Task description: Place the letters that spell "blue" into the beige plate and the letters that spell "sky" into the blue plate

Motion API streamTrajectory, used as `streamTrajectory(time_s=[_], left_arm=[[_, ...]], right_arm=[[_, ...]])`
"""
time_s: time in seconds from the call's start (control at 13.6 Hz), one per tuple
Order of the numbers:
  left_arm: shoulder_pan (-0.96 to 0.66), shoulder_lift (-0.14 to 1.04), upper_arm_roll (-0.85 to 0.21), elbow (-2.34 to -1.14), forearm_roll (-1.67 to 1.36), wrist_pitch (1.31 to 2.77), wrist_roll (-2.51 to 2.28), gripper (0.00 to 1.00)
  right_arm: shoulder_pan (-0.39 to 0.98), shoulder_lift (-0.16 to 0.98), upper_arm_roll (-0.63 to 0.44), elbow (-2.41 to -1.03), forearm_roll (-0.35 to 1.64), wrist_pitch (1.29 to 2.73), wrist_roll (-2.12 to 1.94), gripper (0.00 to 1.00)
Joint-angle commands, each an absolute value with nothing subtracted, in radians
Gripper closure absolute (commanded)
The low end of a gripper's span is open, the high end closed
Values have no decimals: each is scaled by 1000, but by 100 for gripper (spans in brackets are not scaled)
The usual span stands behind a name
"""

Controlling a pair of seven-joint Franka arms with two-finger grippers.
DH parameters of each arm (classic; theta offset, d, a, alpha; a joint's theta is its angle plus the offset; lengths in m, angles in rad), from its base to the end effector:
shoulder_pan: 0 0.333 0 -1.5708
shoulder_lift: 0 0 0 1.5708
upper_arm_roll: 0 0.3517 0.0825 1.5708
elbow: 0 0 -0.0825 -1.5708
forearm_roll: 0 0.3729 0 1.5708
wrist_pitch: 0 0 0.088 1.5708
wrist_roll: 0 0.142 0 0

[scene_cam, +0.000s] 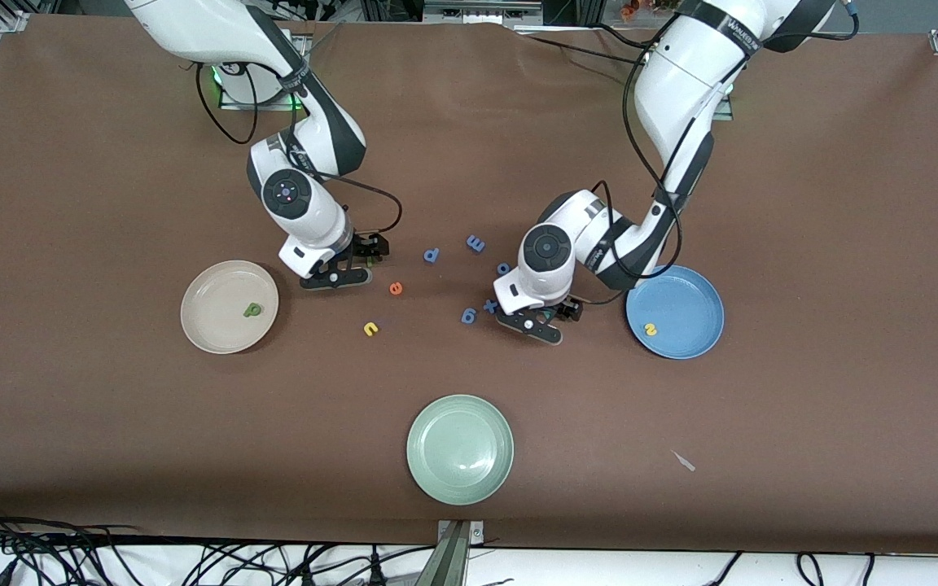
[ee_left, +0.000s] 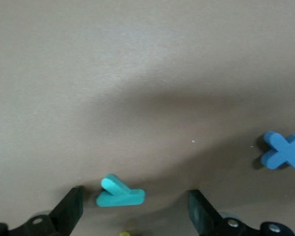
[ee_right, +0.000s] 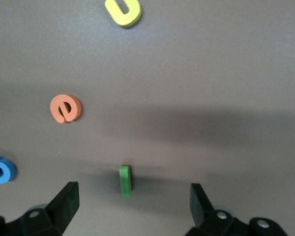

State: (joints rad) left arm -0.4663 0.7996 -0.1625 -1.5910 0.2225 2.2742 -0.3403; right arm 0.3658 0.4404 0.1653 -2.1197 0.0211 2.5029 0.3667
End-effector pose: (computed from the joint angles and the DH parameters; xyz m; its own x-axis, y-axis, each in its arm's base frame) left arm 0.5784 -0.3900 0.1568 0.9193 -0.3843 -0.0847 -0.3902 -0.9181 -0.0697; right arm 0.4990 0.2934 0.2063 0.9877 0.1349 -0.0789 0.1306 -0.9898 -0.0573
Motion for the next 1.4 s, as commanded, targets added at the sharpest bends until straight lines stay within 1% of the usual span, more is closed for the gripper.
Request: streamTrajectory(time_s=[0.0,0.07,0.22,0.29,0.37,0.44,0.59,0.73,0.81,0.88,1.03,1.18,1.32], left_arm=[[-476,815,-156,-1572,249,2270,-319,7],[-476,815,-156,-1572,249,2270,-319,11],[-472,810,-155,-1572,250,2264,-319,12],[-471,808,-155,-1572,250,2263,-319,12],[-466,808,-155,-1572,250,2263,-319,16],[-463,807,-155,-1572,249,2261,-321,31],[-457,796,-155,-1574,249,2257,-324,51],[-451,789,-155,-1574,249,2246,-324,60],[-449,781,-153,-1572,249,2235,-322,61],[-446,775,-152,-1572,249,2220,-321,61],[-434,758,-153,-1571,249,2206,-321,61],[-422,738,-153,-1571,247,2197,-322,61],[-408,700,-152,-1565,247,2128,-322,61]], right_arm=[[370,465,164,-2132,-14,2540,379,1],[373,469,164,-2131,-15,2540,379,3],[382,483,164,-2129,-15,2540,380,13],[382,483,164,-2129,-15,2540,380,20],[382,485,164,-2128,-15,2540,380,30],[382,488,164,-2126,-15,2540,380,43],[382,494,164,-2125,-15,2542,380,62],[382,497,164,-2123,-15,2542,382,85],[382,497,164,-2122,-15,2542,382,94],[380,495,164,-2120,-14,2540,380,100],[373,483,160,-2094,-14,2522,367,100],[367,457,120,-2042,-14,2412,351,100],[367,446,71,-1962,-12,2280,299,100]])
